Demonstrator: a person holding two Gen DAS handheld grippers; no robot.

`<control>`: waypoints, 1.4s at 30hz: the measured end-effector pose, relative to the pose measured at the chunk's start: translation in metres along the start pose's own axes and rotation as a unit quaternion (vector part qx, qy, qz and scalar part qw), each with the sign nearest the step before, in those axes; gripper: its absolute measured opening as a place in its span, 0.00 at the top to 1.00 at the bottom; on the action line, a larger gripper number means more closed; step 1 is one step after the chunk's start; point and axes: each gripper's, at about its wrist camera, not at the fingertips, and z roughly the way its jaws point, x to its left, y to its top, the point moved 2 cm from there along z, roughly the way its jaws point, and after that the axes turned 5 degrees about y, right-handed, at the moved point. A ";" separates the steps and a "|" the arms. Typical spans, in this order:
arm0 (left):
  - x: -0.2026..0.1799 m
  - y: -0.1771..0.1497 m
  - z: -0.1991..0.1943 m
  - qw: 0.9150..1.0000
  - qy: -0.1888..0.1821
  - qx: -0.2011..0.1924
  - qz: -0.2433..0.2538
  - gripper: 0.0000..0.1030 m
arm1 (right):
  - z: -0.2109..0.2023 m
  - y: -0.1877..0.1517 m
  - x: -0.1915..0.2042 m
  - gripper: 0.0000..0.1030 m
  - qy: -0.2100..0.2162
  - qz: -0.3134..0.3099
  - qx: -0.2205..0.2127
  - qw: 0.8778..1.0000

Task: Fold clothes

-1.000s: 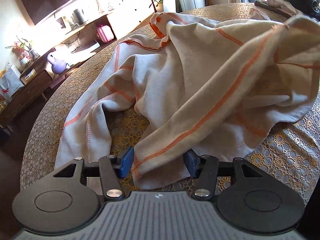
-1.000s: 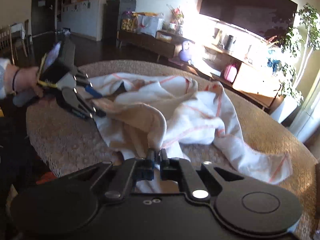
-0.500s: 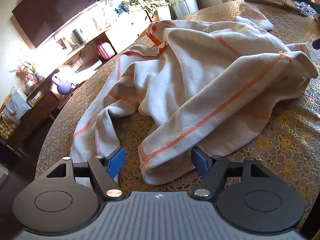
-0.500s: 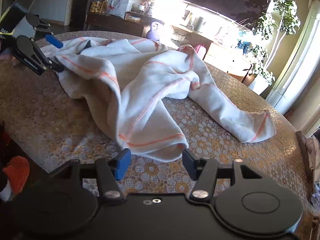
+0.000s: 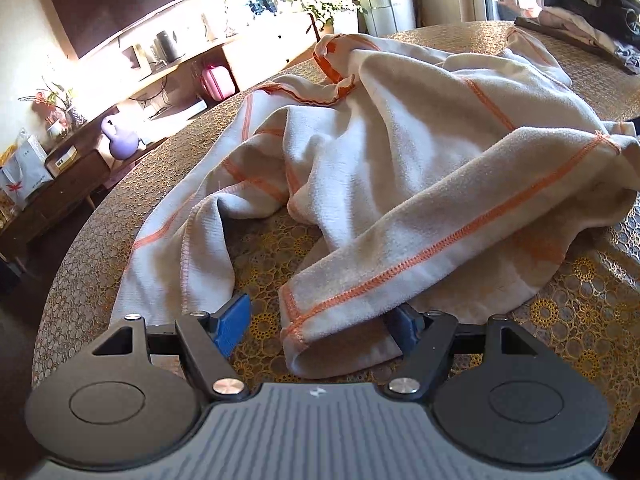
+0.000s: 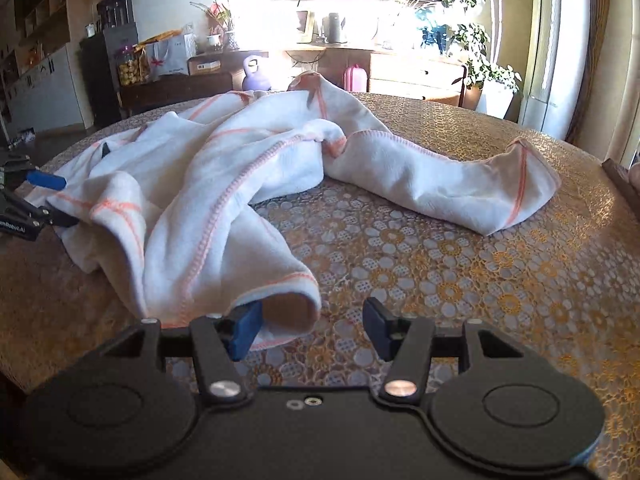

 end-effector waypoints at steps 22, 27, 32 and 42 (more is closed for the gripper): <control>0.005 -0.014 -0.093 0.997 -0.020 -0.032 -0.073 0.88 | -0.067 0.012 0.005 0.00 -0.023 0.068 -0.012 0.997; -0.008 -0.024 -0.081 0.996 -0.034 0.002 -0.081 0.85 | -0.056 -0.019 0.020 0.00 -0.071 -0.019 0.017 0.997; -0.015 -0.030 -0.070 0.997 -0.018 0.013 -0.080 0.43 | -0.062 -0.022 0.063 0.00 -0.017 -0.116 -0.020 0.993; -0.020 -0.029 -0.058 0.998 0.009 0.003 -0.056 0.28 | 0.001 -0.004 0.102 0.00 -0.031 -0.138 -0.017 0.990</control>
